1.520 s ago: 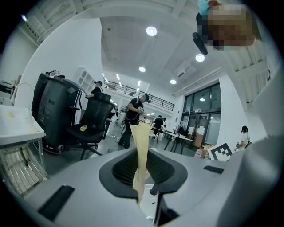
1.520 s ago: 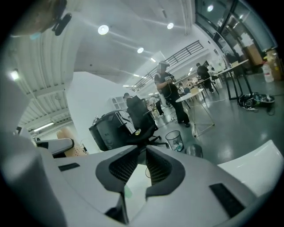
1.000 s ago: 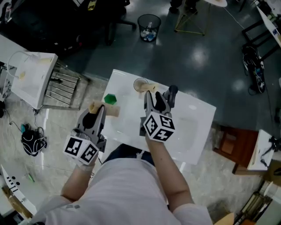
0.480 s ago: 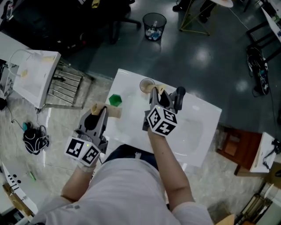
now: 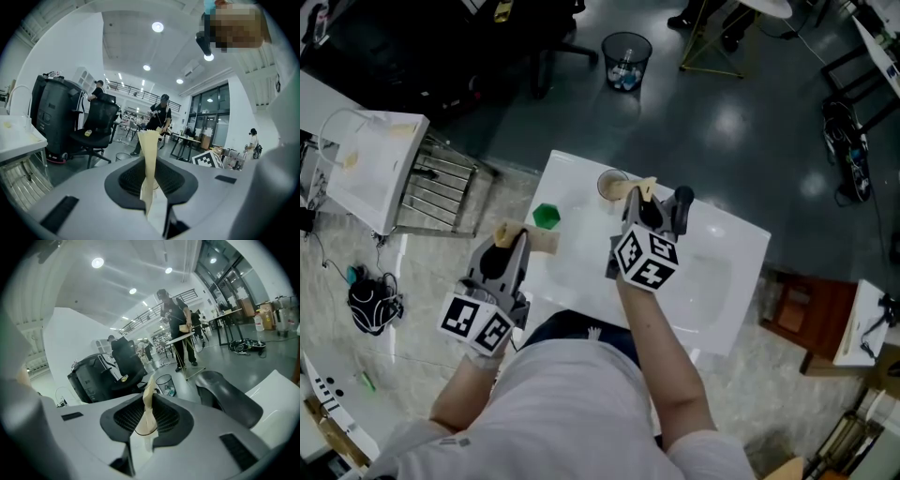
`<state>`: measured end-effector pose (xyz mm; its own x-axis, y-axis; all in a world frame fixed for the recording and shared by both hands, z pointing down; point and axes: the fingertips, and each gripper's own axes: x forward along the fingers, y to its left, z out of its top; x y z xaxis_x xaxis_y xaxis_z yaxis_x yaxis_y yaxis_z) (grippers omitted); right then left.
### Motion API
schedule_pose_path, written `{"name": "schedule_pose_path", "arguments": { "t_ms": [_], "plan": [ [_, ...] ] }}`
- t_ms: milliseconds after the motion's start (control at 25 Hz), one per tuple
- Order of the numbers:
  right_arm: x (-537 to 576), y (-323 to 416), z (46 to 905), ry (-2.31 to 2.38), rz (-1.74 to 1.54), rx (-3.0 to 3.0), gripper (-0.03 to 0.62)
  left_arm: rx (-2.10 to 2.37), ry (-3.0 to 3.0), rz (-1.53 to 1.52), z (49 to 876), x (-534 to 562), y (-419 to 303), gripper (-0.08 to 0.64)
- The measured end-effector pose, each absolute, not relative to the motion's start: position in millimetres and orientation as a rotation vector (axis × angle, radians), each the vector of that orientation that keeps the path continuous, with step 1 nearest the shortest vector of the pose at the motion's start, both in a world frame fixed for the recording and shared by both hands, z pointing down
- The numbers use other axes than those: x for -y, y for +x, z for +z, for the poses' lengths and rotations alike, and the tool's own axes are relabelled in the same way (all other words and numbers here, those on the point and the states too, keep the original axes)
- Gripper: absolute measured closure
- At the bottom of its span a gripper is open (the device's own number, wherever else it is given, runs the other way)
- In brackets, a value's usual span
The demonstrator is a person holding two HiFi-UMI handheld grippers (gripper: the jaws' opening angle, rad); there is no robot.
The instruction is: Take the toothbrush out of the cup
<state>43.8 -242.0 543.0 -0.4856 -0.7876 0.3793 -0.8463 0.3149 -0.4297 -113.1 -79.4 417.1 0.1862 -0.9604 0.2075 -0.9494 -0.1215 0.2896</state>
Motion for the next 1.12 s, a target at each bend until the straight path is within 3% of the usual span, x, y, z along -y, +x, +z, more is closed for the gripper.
{"name": "schedule_pose_path", "arguments": {
  "t_ms": [560,1120],
  "plan": [
    [231.5,65.2,469.2,1.492,0.920,2.598,0.529,1.819,2.173,-0.081,387.3,87.6,-90.8,0.497],
    [216.7,159.5,399.4,1.552,0.843,2.692,0.529,1.752,2.327,-0.123,343.7,120.7,-18.7,0.497]
  ]
}}
